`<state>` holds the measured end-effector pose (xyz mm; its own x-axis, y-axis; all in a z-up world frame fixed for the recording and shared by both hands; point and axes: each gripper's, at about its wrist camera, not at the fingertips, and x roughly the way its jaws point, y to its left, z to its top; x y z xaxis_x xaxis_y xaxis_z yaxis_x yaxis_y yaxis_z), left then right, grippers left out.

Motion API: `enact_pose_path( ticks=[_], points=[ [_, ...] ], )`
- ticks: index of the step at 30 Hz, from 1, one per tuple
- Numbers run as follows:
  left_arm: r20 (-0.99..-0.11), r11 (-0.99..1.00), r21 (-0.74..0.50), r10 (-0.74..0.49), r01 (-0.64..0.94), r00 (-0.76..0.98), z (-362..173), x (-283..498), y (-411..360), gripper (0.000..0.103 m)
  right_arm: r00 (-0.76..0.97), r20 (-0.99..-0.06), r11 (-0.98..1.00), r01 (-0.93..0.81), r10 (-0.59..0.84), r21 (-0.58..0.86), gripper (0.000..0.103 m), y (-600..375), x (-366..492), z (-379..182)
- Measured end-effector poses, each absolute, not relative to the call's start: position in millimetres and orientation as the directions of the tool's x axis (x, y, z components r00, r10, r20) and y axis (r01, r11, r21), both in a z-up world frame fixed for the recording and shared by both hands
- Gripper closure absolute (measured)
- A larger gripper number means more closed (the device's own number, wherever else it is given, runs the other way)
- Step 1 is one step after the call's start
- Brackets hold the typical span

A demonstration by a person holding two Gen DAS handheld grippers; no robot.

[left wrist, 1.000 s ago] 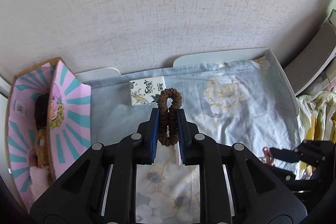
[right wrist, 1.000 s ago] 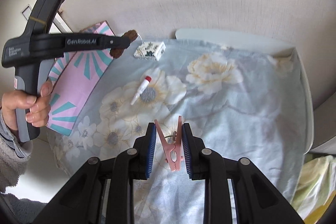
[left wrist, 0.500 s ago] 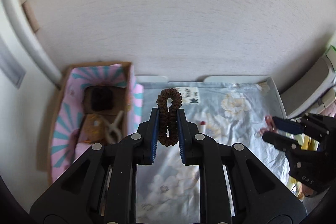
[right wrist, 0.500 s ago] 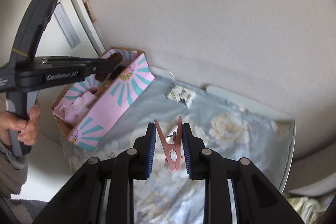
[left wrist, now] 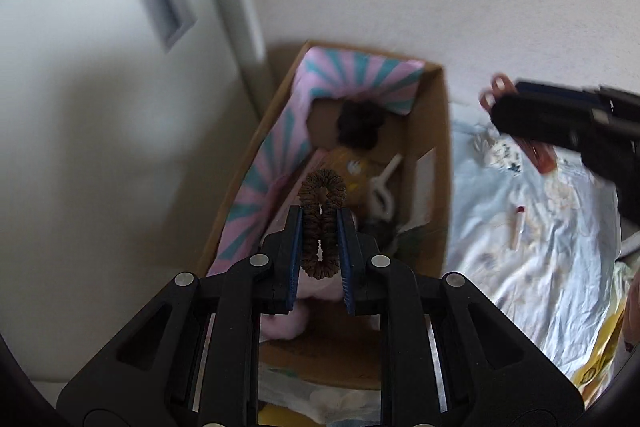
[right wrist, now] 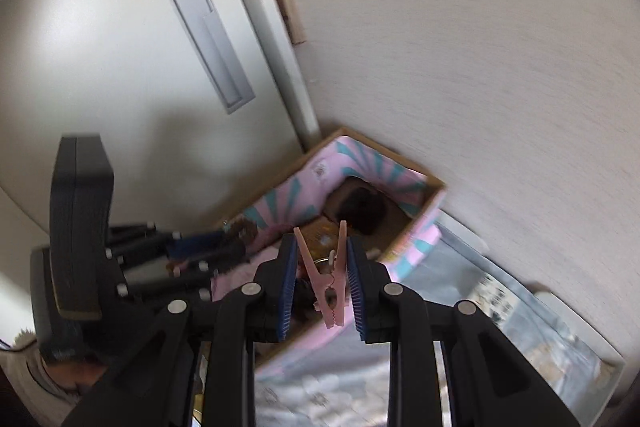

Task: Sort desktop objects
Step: 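Carry hair tie and pink clip into the cardboard box and release both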

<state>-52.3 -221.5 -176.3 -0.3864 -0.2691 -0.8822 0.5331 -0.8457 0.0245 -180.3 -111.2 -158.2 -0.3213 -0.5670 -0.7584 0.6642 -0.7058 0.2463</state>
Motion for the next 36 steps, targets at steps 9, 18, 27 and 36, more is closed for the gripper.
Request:
enact_pose_path(
  ticks=[9,18,27,36],
  points=[
    [-0.894,-0.831,-0.034,-0.223,0.555,-0.388,-199.7,-33.5,-233.7,0.084,-0.182,-0.815,-0.703,0.629,-0.549,0.333,0.08,-161.7,-205.8,-207.0],
    [-0.852,-0.852,-0.005,-0.27,0.523,-0.448,-178.5,-36.7,-228.4,0.001,-0.251,-0.786,-0.738,0.58,-0.565,0.346,0.037,-147.4,-213.8,-180.6],
    [-0.831,-0.836,-0.073,-0.251,0.545,-0.496,-162.5,-32.6,-236.8,0.001,-0.358,-0.76,-0.774,0.564,-0.543,0.288,0.032,-110.7,-205.6,-145.4],
    [-0.784,-0.798,-0.232,-0.184,0.556,-0.592,-129.6,-23.1,-239.2,0.001,-0.499,-0.725,-0.849,0.477,-0.474,0.227,0.032,-61.0,-198.8,-103.9]
  ],
)
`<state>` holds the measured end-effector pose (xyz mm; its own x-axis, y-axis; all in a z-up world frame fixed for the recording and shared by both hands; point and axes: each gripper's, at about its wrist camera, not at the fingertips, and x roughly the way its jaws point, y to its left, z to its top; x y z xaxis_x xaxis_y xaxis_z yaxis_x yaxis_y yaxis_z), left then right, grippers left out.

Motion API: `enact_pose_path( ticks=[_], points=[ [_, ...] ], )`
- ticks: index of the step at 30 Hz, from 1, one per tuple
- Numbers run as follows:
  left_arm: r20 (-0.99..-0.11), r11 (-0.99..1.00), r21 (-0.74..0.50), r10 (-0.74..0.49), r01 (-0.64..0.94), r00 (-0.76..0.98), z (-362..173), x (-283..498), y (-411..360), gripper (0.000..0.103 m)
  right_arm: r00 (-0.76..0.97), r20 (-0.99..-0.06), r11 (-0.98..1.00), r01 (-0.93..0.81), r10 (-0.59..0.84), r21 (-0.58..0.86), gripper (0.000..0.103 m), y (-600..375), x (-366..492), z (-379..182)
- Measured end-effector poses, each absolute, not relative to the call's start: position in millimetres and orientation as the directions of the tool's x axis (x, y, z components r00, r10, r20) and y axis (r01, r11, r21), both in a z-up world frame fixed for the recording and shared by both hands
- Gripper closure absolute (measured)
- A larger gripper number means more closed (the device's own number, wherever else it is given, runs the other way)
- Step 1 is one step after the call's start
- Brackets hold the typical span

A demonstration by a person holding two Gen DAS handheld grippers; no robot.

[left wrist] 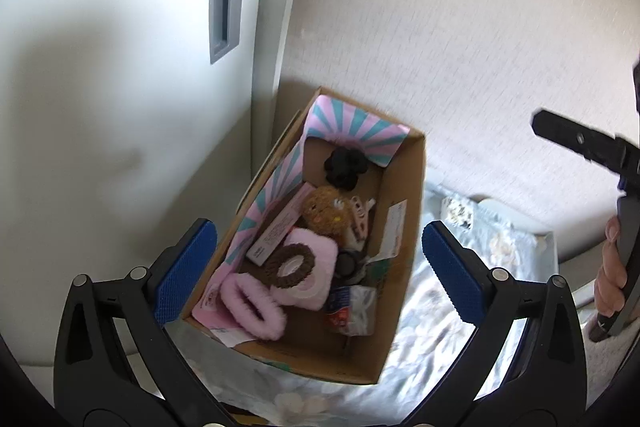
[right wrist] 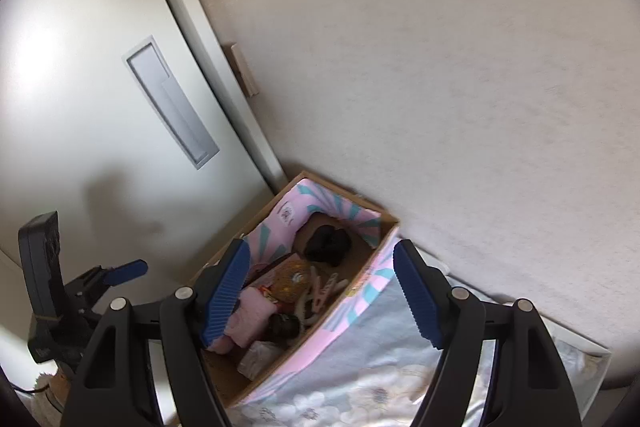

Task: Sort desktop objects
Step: 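Move both open tools back over the floral cloth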

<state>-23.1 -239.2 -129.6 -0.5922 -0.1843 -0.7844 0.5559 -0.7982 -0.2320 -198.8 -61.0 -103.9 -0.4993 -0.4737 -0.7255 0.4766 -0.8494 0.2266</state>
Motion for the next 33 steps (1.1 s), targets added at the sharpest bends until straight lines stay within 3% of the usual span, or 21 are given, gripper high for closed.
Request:
enact_pose_path(
  ticks=[9,13,20,28,33],
  points=[
    [-0.776,-0.888,-0.175,-0.142,0.426,-0.615,-105.6,-58.7,-187.0,0.001,-0.576,-0.717,-0.911,0.353,-0.392,0.215,0.032,5.7,-185.3,-98.7],
    [-0.789,-0.936,-0.166,-0.063,0.311,-0.611,-108.7,-82.9,-145.4,0.001,-0.589,-0.72,-0.926,0.306,-0.367,0.221,0.032,34.8,-178.7,-101.2],
    [-0.854,-0.962,-0.165,0.028,0.219,-0.52,-154.8,-127.0,-91.2,0.001,-0.594,-0.742,-0.948,0.238,-0.313,0.209,0.032,69.6,-169.2,-117.0],
    [-0.886,-0.982,-0.097,0.012,0.16,-0.463,-202.9,-159.5,-56.1,0.001,-0.54,-0.791,-0.957,0.166,-0.289,0.237,0.032,93.4,-179.8,-156.4],
    [-0.894,-0.975,-0.09,-0.011,0.204,-0.448,-226.5,-175.8,-60.8,0.001,-0.493,-0.833,-0.968,0.13,-0.251,0.215,0.032,101.2,-180.6,-200.6]
  ],
)
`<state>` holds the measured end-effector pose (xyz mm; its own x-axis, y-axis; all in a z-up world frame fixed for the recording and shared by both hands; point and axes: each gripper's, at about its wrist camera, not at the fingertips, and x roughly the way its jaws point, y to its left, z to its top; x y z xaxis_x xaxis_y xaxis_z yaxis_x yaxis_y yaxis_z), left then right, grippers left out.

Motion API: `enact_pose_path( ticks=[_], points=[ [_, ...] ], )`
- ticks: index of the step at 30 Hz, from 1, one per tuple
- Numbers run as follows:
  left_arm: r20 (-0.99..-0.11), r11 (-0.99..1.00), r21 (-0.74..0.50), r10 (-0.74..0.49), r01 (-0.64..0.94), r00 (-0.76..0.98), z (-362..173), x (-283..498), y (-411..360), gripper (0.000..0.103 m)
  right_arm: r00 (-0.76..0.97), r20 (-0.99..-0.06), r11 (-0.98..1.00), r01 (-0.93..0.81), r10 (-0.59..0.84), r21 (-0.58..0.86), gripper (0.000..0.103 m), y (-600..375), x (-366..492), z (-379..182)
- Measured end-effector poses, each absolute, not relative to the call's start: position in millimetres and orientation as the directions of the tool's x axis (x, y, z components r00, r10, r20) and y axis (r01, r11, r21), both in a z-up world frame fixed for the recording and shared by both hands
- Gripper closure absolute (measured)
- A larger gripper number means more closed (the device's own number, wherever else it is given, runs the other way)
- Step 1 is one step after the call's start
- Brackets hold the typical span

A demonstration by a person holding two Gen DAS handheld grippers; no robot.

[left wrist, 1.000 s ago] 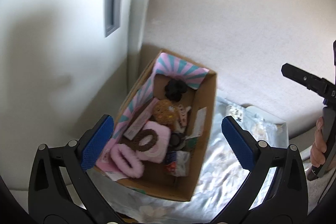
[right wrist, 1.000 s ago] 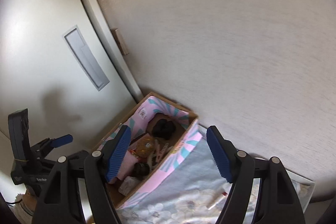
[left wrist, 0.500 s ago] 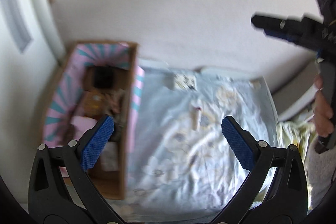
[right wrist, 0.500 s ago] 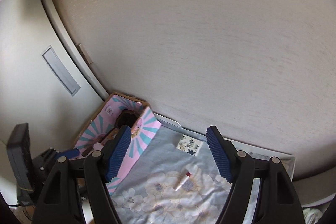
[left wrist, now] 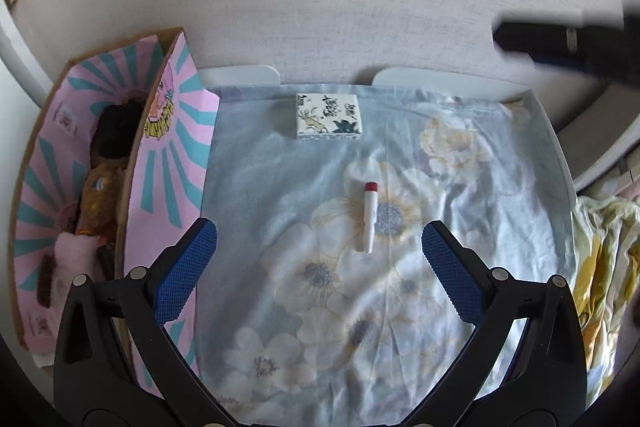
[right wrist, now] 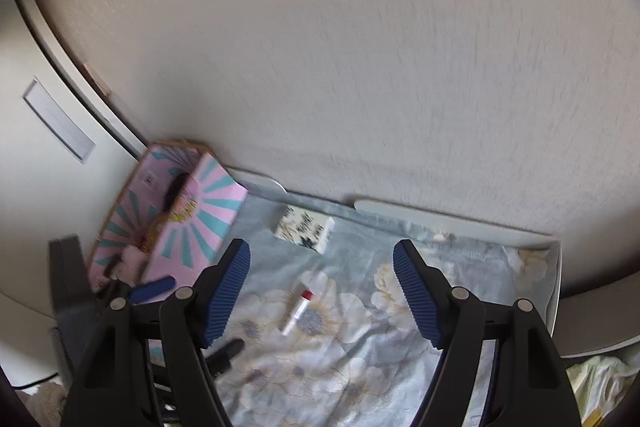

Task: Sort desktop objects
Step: 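Move both open tools back over the floral cloth, then grasp the white tea box with left tool while right tool grasps the lipstick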

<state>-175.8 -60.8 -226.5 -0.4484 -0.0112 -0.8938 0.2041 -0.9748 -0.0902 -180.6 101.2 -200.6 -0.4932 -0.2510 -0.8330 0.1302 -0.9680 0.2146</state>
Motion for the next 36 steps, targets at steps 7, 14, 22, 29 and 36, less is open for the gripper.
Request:
enact_pose_path(
  ticks=[7,14,22,29,36],
  points=[
    [-0.906,-0.959,-0.152,0.04,0.238,-0.42,-240.0,-226.5,-83.8,0.001,-0.451,-0.871,-0.98,0.046,-0.193,0.194,0.033,109.9,-151.8,-269.2],
    [-0.93,-0.959,-0.144,0.047,0.243,-0.364,-263.6,-286.1,-86.7,0.001,-0.513,-0.831,-0.969,0.006,-0.215,0.247,0.032,76.6,-109.7,-294.1],
    [-0.948,-0.977,-0.079,0.013,0.196,-0.317,-291.7,-305.8,-79.8,0.001,-0.544,-0.827,-0.979,-0.041,-0.145,0.198,0.039,43.3,-119.8,-306.8],
    [-0.951,-0.977,-0.073,0.008,0.2,-0.31,-302.2,-308.4,-86.7,0.011,-0.527,-0.841,-0.979,-0.075,-0.122,0.189,0.054,47.5,-137.6,-318.8],
    [-0.946,-0.984,-0.06,0.003,0.168,-0.323,-303.2,-309.6,-83.7,0.015,-0.523,-0.847,-0.986,-0.072,-0.092,0.152,0.054,42.9,-145.6,-322.2]
  ],
)
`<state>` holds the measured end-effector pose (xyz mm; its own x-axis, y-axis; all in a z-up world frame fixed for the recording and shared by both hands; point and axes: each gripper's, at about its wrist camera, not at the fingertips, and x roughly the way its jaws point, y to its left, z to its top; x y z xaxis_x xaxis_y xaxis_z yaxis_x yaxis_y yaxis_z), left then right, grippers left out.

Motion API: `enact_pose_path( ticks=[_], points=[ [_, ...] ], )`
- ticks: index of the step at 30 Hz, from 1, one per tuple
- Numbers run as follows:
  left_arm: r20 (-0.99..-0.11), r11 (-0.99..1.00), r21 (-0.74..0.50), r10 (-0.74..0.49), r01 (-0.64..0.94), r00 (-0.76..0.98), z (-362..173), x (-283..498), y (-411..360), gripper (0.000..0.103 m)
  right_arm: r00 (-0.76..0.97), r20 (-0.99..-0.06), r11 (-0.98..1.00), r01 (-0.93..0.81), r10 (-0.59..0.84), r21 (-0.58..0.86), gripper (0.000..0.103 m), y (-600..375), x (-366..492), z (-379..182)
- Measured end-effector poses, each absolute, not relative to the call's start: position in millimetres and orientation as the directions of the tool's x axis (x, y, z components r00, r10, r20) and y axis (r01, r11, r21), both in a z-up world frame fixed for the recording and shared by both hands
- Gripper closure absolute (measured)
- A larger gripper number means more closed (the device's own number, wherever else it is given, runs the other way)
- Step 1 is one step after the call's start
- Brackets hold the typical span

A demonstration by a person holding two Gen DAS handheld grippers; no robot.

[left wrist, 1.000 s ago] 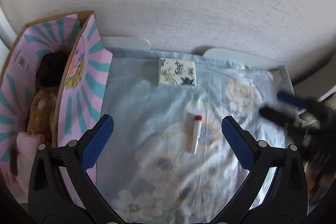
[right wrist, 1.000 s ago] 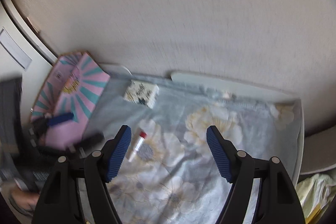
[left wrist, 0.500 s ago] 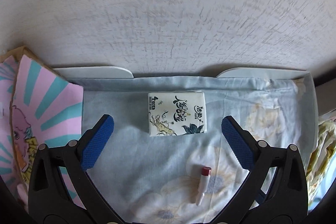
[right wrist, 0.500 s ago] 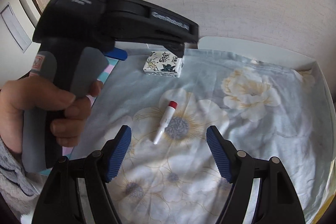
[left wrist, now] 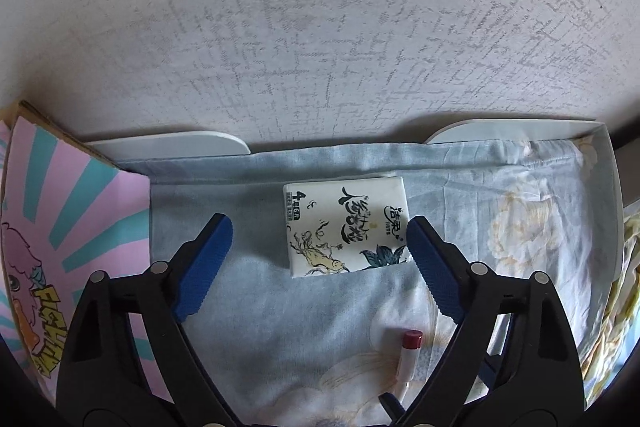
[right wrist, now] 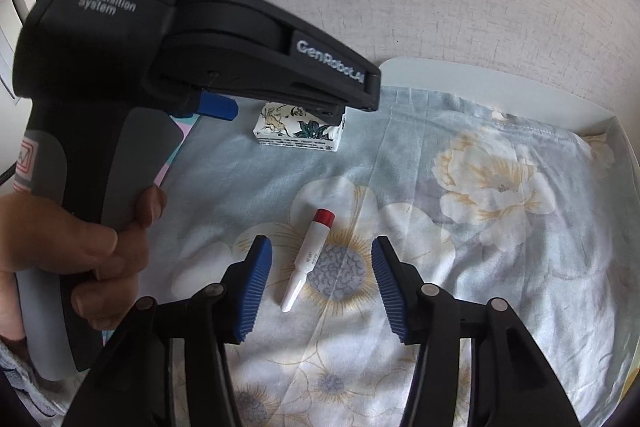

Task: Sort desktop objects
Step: 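Grasp the white tea box with left tool while right tool grasps the lipstick, then carry tea box and lipstick into the cardboard box and release both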

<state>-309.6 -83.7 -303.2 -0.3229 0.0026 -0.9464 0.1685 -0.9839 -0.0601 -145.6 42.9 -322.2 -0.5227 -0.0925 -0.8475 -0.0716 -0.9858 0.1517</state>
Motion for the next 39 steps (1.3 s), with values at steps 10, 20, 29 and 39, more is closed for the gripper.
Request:
enact_pose_path(
  ticks=[10,20,29,39],
  points=[
    [-0.941,-0.976,-0.12,0.054,0.182,-0.333,-308.9,-303.1,-97.0,0.022,-0.507,-0.86,-0.99,-0.087,-0.053,0.113,0.079,46.4,-155.9,-326.8],
    [-0.935,-0.975,-0.149,0.085,0.164,-0.345,-305.6,-300.3,-90.1,0.044,-0.5,-0.865,-0.989,-0.107,-0.034,0.101,0.092,63.3,-156.4,-321.4],
    [-0.936,-0.974,-0.139,0.071,0.177,-0.345,-301.3,-290.7,-102.8,0.053,-0.519,-0.852,-0.979,-0.128,-0.069,0.158,0.093,86.1,-151.3,-311.1],
    [-0.936,-0.973,-0.145,0.075,0.181,-0.345,-297.3,-259.3,-117.0,0.054,-0.54,-0.836,-0.967,-0.15,-0.092,0.204,0.093,113.8,-147.8,-296.9]
  ],
)
